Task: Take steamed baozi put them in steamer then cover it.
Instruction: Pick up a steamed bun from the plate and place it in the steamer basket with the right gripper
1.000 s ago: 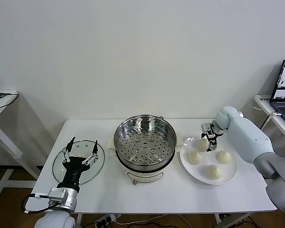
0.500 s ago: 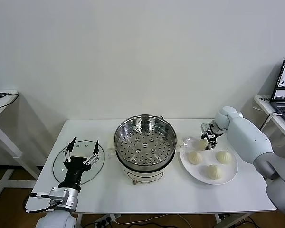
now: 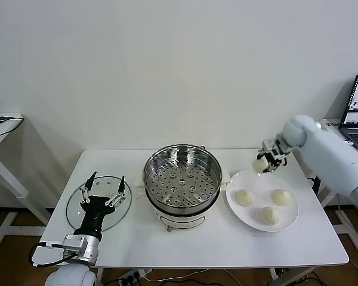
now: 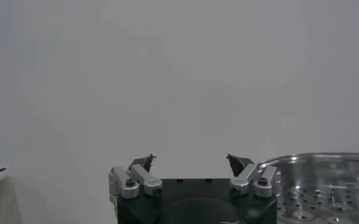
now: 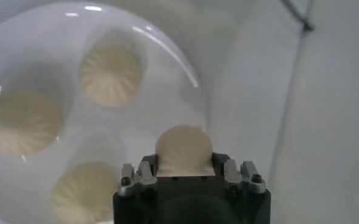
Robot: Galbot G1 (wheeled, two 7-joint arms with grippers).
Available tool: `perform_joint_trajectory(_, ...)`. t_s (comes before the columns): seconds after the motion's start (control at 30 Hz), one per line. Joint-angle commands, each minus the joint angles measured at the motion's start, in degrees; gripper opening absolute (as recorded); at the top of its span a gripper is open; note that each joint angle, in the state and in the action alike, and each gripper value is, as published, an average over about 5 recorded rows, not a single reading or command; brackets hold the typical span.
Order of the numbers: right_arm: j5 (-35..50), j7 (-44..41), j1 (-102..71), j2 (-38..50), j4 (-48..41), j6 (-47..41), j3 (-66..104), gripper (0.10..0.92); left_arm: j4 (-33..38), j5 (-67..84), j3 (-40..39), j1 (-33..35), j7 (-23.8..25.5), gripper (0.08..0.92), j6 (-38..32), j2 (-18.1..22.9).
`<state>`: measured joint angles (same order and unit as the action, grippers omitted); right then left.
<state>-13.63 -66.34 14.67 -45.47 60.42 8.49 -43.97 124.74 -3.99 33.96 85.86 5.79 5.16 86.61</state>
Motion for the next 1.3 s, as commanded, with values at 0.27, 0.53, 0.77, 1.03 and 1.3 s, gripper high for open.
perform_joint_trajectory(0.27,13.99,-0.45,36.98,-0.19,31.31,15.65,-30.85,0.628,1.19,-0.15,0.68,0.53,0.03,0.823,0.14,-0.39)
perform_joint_trajectory(0.53,9.42,4.44,35.07,-12.79,26.14,26.19,-34.37,0.628,1.84,-0.13,1.63,1.19,0.08,0.823,-0.04,-0.8)
perform_joint_trajectory(0.77,2.51,7.62,26.01,-19.65,16.38,31.98,-30.92,0.628,1.71,0.0,2.87,1.07,0.18,0.823,-0.02,-1.38)
perform_joint_trajectory(1.03,-6.32,10.05,14.88,-25.64,2.8,38.02,-24.24,0.628,0.93,0.05,3.37,0.66,0.34,0.823,-0.05,-1.89)
perform_joint_trajectory(1.3,-10.64,11.12,10.73,-29.06,-4.64,40.3,-20.24,0.628,0.05,0.08,3.38,0.26,0.37,0.823,-0.19,-2.0)
